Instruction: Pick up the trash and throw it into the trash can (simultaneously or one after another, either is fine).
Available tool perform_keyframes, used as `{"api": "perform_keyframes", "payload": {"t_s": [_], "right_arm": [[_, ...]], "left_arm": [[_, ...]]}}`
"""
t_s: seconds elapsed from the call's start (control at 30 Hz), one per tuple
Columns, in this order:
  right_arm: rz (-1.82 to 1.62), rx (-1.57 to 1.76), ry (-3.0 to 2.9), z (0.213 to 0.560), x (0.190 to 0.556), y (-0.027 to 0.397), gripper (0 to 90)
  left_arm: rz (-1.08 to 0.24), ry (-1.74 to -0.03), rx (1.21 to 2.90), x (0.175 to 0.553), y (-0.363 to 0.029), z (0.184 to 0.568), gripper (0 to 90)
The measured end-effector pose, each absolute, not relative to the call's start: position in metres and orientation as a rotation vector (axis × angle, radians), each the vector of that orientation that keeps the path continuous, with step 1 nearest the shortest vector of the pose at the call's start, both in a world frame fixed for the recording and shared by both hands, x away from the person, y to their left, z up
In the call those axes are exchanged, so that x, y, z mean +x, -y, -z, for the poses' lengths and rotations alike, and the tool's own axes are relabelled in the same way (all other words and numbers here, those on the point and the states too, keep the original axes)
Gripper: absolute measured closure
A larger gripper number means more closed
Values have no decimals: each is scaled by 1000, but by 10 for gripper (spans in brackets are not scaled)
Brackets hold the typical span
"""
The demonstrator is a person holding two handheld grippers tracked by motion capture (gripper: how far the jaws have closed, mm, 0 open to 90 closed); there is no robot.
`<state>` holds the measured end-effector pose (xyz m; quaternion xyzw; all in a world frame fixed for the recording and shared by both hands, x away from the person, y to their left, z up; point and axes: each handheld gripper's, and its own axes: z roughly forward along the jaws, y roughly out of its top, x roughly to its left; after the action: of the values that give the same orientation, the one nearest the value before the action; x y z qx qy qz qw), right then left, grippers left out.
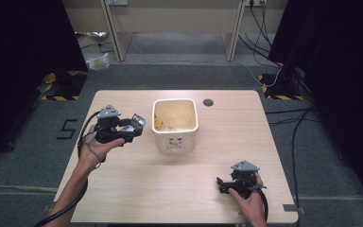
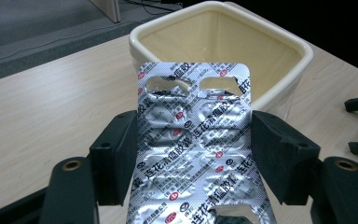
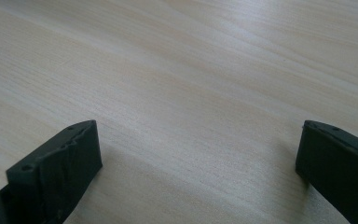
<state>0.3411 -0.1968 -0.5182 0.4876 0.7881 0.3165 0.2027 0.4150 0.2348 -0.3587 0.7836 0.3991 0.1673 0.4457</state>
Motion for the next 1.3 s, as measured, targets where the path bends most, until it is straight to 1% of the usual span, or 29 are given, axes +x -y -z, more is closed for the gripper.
{"api": "perform_keyframes", "payload": {"t_s": [0.23,0.6,0.83,1.3], "right_arm": [[-883,1360,-2200,518,341,197,3],[-885,1360,-2199,518,341,197,4],[-885,1363,-2198,518,341,197,3],[-887,1365,-2197,518,341,197,4]], "left_arm": [[-419,-950,1958,429,-214,343,339],[-382,-936,1976,449,-188,346,339],[-389,-939,1986,462,-175,343,339],[-370,-976,2010,492,-157,348,339]]}}
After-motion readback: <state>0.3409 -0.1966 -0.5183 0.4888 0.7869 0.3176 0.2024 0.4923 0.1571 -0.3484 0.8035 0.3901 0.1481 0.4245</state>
